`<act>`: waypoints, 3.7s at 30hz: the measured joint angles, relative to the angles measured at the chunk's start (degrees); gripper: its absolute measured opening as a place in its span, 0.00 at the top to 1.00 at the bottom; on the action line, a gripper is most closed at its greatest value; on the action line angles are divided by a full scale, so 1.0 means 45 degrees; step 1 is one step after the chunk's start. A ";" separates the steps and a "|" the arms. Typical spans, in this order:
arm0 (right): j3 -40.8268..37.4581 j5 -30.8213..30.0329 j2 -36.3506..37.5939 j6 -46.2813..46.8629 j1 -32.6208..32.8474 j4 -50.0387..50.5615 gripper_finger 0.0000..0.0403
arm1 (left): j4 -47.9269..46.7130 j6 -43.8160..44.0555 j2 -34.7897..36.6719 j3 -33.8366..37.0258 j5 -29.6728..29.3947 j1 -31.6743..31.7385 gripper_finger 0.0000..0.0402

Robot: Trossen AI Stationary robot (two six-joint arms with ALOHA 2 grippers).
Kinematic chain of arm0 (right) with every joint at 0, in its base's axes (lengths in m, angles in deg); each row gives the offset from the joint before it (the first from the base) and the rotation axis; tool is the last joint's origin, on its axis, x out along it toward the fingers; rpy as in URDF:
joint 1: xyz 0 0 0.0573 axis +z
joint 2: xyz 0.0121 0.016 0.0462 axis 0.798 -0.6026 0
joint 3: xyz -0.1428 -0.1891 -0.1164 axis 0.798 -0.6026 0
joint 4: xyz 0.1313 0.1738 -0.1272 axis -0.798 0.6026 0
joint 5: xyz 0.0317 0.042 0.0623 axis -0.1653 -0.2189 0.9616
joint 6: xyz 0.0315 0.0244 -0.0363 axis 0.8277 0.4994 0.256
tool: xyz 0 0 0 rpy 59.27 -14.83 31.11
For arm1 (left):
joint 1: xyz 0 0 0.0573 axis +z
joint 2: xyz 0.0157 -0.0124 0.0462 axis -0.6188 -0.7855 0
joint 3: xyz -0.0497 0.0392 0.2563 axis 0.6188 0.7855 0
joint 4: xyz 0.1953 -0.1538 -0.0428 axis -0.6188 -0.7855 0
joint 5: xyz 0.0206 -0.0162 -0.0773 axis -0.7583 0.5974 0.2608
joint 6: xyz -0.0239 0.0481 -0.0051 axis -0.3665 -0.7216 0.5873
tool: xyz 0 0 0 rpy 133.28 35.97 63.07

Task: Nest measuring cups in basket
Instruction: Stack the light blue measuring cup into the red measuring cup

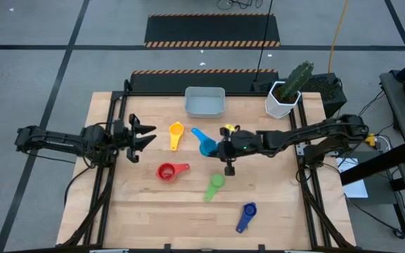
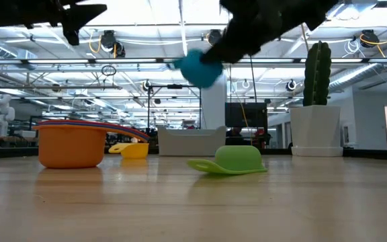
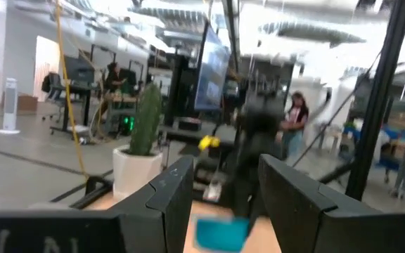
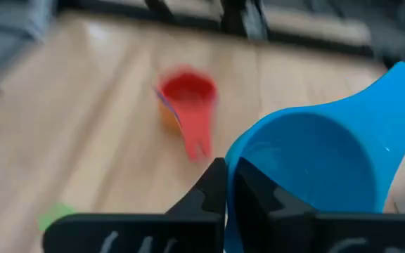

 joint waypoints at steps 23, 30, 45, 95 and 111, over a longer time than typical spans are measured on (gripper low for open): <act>-0.1114 0.7651 -0.1334 0.0607 -0.0527 -1.1556 1.00 | 0.8293 -0.1110 -0.6457 -0.0056 0.1253 -0.1273 0.31; -0.0156 0.8707 -0.2900 0.1780 -0.0498 -1.3309 1.00 | 0.8373 -0.1896 -0.8307 -0.1549 0.2236 -0.1273 0.35; 0.0847 1.0177 -0.4668 0.3350 -0.0493 -1.5604 1.00 | 0.8316 -0.2282 -1.0002 -0.3289 0.3715 -0.1667 0.48; 0.0804 0.0288 0.0004 0.0572 -0.0112 -0.2008 0.43 | 0.1670 -0.2662 -0.6177 -0.3750 0.2935 -0.1982 0.99; 0.2385 -0.6782 -0.0104 -0.1277 0.1351 -0.0362 0.49 | -0.4226 -0.2383 -0.5915 -0.3750 -0.6408 -0.2148 0.99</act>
